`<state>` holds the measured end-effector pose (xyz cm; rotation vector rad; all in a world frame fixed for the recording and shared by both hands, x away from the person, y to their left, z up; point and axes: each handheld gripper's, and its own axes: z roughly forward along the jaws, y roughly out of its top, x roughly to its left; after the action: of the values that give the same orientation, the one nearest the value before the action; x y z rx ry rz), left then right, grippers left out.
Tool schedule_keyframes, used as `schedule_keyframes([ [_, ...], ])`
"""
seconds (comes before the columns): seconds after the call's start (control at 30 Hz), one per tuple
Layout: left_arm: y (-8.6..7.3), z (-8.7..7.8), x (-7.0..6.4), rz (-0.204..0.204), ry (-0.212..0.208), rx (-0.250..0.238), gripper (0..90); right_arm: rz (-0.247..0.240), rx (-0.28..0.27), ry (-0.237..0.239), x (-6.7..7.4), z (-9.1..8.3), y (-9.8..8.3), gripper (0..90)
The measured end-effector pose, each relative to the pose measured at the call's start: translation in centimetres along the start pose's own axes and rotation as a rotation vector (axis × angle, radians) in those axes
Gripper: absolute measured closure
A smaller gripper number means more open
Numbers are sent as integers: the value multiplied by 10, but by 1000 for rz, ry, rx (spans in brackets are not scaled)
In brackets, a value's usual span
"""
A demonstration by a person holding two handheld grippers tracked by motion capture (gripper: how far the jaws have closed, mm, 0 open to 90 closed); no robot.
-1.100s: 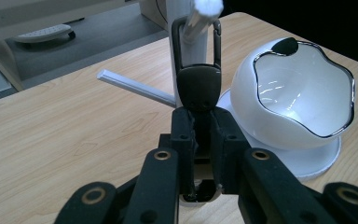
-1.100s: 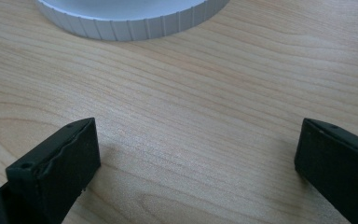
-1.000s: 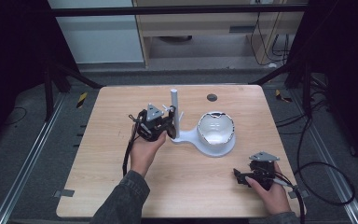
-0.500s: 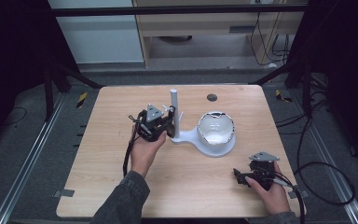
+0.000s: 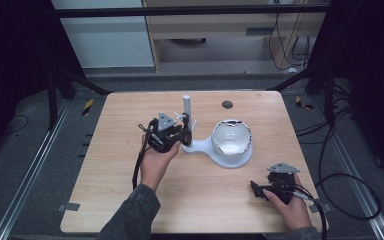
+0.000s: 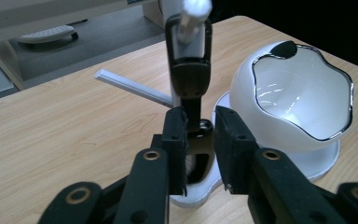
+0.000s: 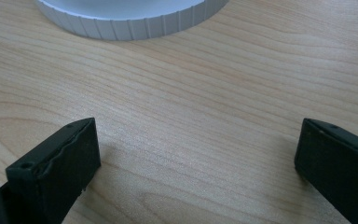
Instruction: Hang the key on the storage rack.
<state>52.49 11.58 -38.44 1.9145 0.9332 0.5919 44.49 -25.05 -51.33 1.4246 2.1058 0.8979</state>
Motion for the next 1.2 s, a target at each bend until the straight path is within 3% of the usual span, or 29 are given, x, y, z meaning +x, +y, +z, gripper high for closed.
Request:
schedule_keyframes([
  [0.27, -5, -11, -9, 54, 8, 22, 520, 0, 0, 0, 0, 0, 0, 5],
  [0.53, -16, -25, -4, 50, -41, 80, 254, 1, 0, 0, 0, 0, 0, 5],
  [0.57, -16, -26, -3, 53, -51, 91, 254, 1, 0, 0, 0, 0, 0, 4],
  [0.6, -17, -28, -2, 56, -56, 104, 188, 2, 0, -1, 0, 0, 0, 5],
  [0.7, -21, -32, 1, 64, -44, 132, 155, 2, 0, -1, 0, 0, 0, 5],
  [0.73, -25, -34, 1, 54, -57, 134, 127, 2, 0, -1, 0, 0, 0, 4],
  [1.0, -44, -46, 2, 75, -61, 167, 103, 2, 0, -2, 0, 0, 0, 4],
  [1.1, -60, -49, 4, 68, -79, 189, 95, 3, 0, -2, 0, 0, 0, 4],
  [1.2, -75, -48, 4, 73, -71, 212, 92, 4, 0, -2, 0, 0, 0, 4],
])
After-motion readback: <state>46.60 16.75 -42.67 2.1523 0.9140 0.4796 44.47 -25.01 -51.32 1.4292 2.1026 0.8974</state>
